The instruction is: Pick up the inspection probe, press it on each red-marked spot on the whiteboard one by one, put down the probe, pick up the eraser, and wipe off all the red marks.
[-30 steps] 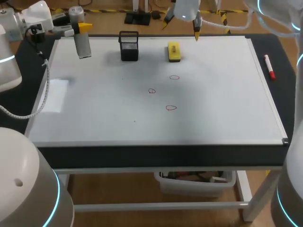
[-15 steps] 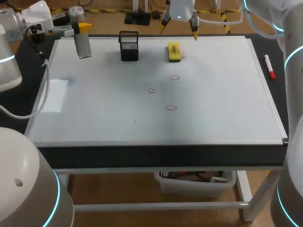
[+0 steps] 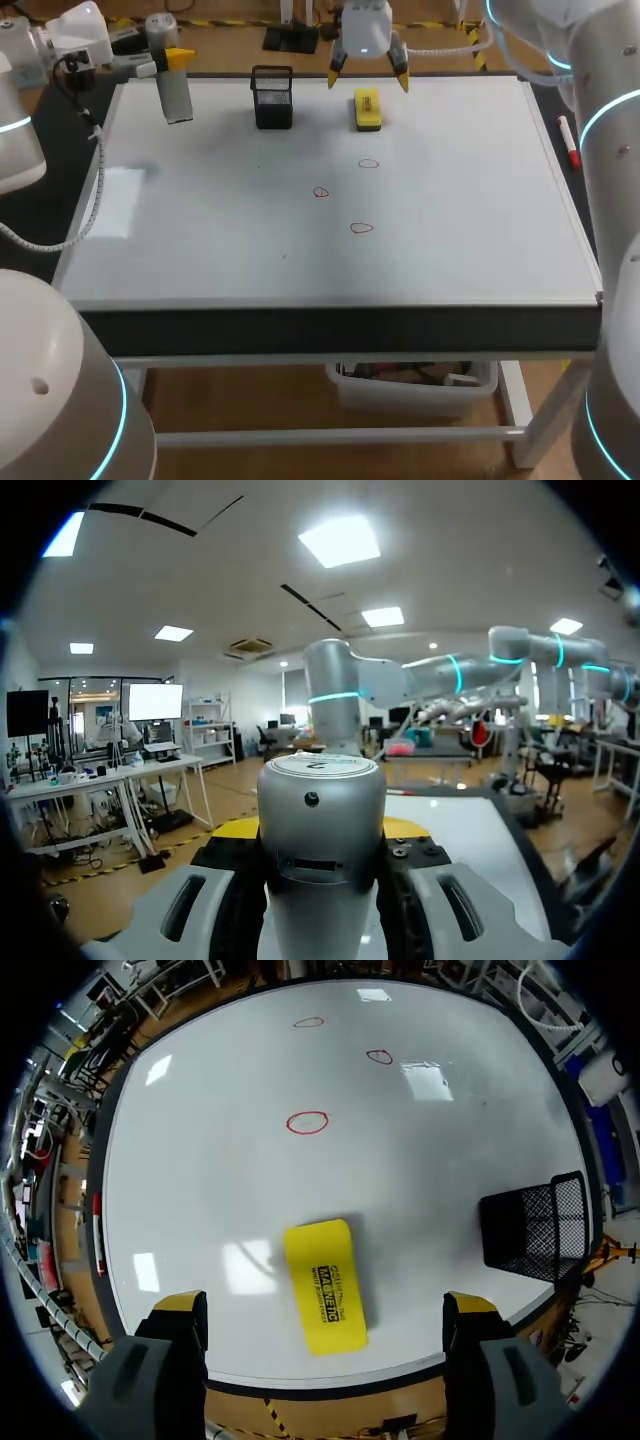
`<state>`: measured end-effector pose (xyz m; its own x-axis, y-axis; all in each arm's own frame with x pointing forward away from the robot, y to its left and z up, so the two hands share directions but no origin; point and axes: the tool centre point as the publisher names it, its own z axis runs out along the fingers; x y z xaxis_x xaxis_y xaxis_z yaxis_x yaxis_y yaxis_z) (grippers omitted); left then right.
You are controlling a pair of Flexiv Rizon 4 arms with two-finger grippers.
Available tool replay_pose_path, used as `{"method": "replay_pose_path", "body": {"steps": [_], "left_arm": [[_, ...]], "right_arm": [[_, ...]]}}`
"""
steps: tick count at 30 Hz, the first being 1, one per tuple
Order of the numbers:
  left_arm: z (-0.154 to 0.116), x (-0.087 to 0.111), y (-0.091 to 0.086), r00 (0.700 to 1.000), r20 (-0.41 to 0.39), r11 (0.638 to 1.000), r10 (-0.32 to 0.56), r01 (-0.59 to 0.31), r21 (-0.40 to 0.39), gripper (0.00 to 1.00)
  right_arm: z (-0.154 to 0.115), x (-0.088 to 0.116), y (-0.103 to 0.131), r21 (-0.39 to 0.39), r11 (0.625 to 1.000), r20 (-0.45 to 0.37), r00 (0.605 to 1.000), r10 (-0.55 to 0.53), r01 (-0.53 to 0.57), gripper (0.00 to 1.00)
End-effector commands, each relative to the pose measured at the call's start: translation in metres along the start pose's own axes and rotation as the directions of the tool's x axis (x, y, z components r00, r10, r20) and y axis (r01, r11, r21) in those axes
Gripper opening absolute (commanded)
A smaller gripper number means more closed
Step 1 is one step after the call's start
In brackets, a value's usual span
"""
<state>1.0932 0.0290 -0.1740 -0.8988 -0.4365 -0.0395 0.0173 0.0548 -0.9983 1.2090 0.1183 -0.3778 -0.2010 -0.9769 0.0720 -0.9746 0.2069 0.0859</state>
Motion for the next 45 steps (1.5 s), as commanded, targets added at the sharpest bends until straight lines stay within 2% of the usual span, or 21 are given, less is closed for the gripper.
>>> {"method": "replay_pose_path", "body": {"steps": [1, 4, 13, 22, 45], "left_arm": [[0.0, 0.0, 0.0, 1.0, 0.0, 1.0, 0.002, -0.002, 0.004, 0.0], [0.0, 0.0, 0.0, 1.0, 0.0, 1.0, 0.002, -0.002, 0.004, 0.0], [0.0, 0.0, 0.0, 1.0, 0.0, 1.0, 0.002, -0.002, 0.004, 0.0], [0.0, 0.0, 0.0, 1.0, 0.0, 1.0, 0.002, -0.002, 0.004, 0.0], [0.0, 0.0, 0.0, 1.0, 0.0, 1.0, 0.002, -0.002, 0.004, 0.0]], "right_arm": [[0.003, -0.002, -0.001, 0.008, 1.0, -0.093, 0.996, 0.006, -0.005, 1.0], [0.007, 0.002, 0.001, 0.029, 0.999, -0.056, 0.998, 0.027, -0.026, 1.0], [0.018, 0.002, 0.002, 0.047, 0.999, 0.019, 1.0, -0.022, 0.021, 1.0], [0.026, -0.002, -0.001, 0.03, 0.999, 0.04, 0.998, -0.046, 0.045, 1.0], [0.044, -0.01, -0.016, -0.032, 0.997, 0.035, 0.997, -0.07, 0.071, 0.99]]}}
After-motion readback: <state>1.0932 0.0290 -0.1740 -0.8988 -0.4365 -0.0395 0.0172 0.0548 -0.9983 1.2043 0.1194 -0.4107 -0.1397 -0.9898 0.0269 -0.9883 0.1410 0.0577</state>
